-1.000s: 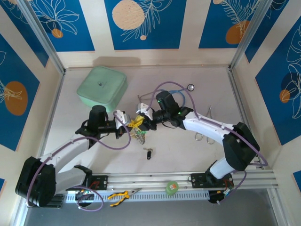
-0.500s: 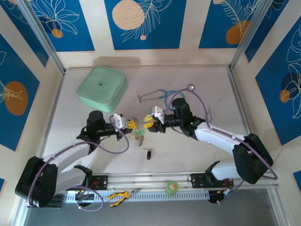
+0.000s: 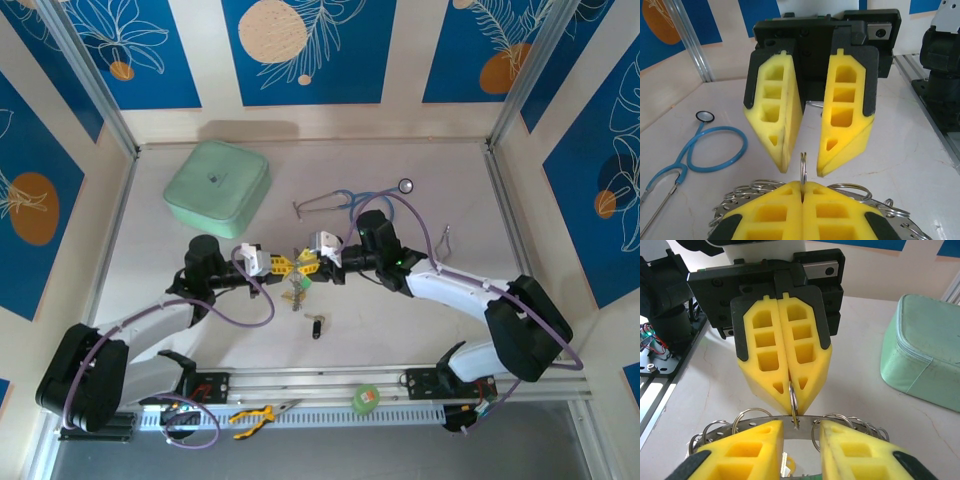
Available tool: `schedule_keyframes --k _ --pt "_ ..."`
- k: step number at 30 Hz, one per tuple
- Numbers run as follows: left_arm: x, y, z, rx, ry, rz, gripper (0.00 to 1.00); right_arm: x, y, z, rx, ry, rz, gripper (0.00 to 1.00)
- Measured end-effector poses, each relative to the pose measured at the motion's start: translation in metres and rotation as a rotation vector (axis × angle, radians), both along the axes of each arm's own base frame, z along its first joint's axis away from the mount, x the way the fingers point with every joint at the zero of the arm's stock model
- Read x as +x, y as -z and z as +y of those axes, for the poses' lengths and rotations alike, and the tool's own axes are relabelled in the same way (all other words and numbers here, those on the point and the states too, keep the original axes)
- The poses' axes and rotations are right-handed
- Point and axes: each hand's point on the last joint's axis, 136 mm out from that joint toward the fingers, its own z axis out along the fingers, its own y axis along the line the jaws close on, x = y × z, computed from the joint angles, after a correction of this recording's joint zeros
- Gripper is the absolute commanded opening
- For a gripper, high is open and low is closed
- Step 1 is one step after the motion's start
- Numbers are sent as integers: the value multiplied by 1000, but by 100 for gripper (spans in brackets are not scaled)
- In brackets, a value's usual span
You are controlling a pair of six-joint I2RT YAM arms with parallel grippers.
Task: Put the keys on the keyring
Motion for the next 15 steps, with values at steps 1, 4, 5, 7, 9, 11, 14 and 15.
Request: schedule_keyframes --k 1,4,5,7,9,11,14,15 --pt "0 0 0 -1 1 -2 0 0 0 1 0 -3 -1 21" --pt "0 -1 0 -2 2 -3 0 0 -2 4 5 -12 -4 15" --pt "0 -1 0 -2 2 -4 0 0 -3 4 8 -16 -4 12" --pt "0 -1 0 -3 2 -6 0 -1 -6 6 13 -29 -9 2" --pt "1 -2 0 -5 -1 -11 0 -1 -7 6 9 -33 -5 0" --pt "1 -3 0 -7 -1 -15 5 -1 -9 7 5 -35 -9 0" --pt "3 -5 2 -3 -17 -35 23 0 -10 7 -11 -38 -17 0" --pt "3 -5 3 1 -26 -36 23 0 -10 7 -21 -40 -22 0"
